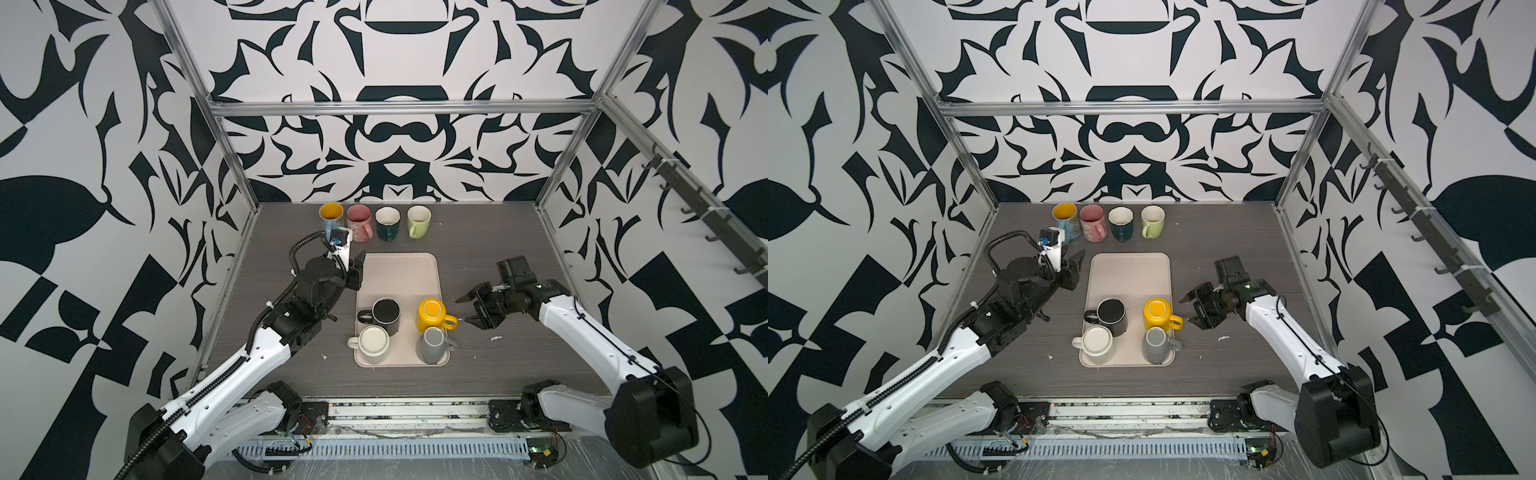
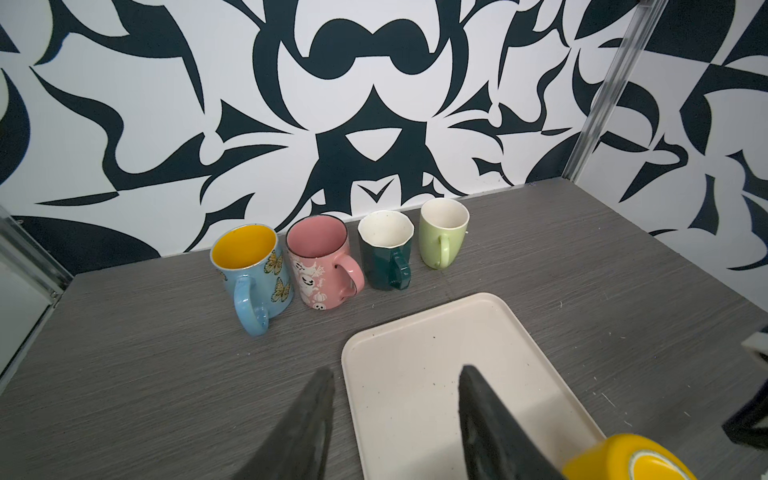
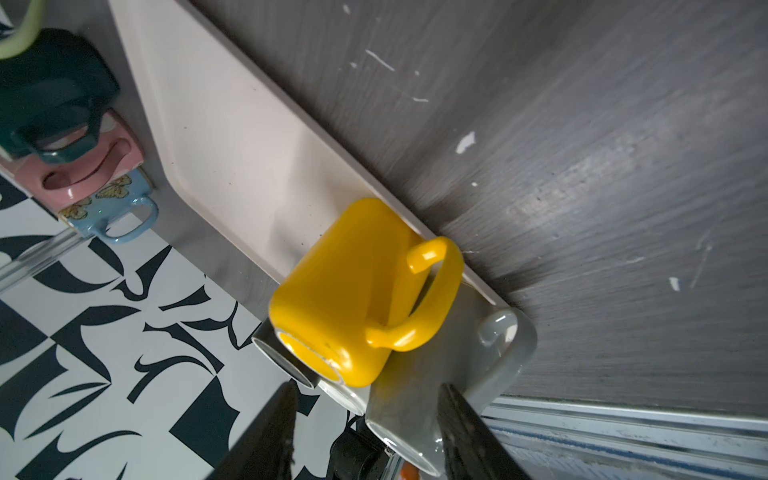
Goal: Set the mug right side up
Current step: 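Release the light-green mug and move the right gripper to the yellow mug, then grasp the yellow mug with the right gripper and lift it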
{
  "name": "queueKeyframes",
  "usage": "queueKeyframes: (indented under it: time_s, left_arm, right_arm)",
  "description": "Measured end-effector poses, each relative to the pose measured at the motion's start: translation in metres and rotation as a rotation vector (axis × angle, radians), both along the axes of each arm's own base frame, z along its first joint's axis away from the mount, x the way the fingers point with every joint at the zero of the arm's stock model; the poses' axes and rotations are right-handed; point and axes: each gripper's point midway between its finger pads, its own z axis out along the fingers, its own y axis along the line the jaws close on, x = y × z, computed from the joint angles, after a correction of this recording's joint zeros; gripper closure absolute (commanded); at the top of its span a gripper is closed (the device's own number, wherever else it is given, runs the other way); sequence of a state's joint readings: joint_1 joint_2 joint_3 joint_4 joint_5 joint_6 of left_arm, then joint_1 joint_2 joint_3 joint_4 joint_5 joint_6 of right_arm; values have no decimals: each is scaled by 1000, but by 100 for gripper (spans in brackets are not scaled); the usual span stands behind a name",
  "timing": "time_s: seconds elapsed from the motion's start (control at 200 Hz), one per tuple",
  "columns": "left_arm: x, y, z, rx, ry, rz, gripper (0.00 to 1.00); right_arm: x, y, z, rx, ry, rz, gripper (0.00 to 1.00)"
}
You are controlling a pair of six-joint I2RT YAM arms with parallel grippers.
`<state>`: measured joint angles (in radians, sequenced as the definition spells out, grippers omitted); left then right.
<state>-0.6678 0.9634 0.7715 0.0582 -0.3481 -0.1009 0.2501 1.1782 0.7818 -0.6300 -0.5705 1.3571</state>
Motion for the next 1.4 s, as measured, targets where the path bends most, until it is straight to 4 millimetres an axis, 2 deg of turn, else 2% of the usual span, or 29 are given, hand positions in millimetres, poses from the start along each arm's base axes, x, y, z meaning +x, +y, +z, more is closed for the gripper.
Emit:
queueKeyframes:
  time_s: [0.115,0.225,0.67,1.18,1.4]
  left_arm:
    - [0,1,-2,4,3,3,49]
    - [0,1,-3,7,7,4,48]
    - [1,2,-8,15,13,11,48]
    - [4,3,-13,45,16,22,48]
    - [4,4,-14,53,15,26,48]
  right_arm:
    - [-11,-2,-14,9,59,-41,41]
    - [-15,-3,-19,20,85,-74,41]
    - [-1,3,-26,63,110,-138,41]
    - [5,22,-39,75,155,-111,41]
    - [13,26,-40,76,163,-112,53]
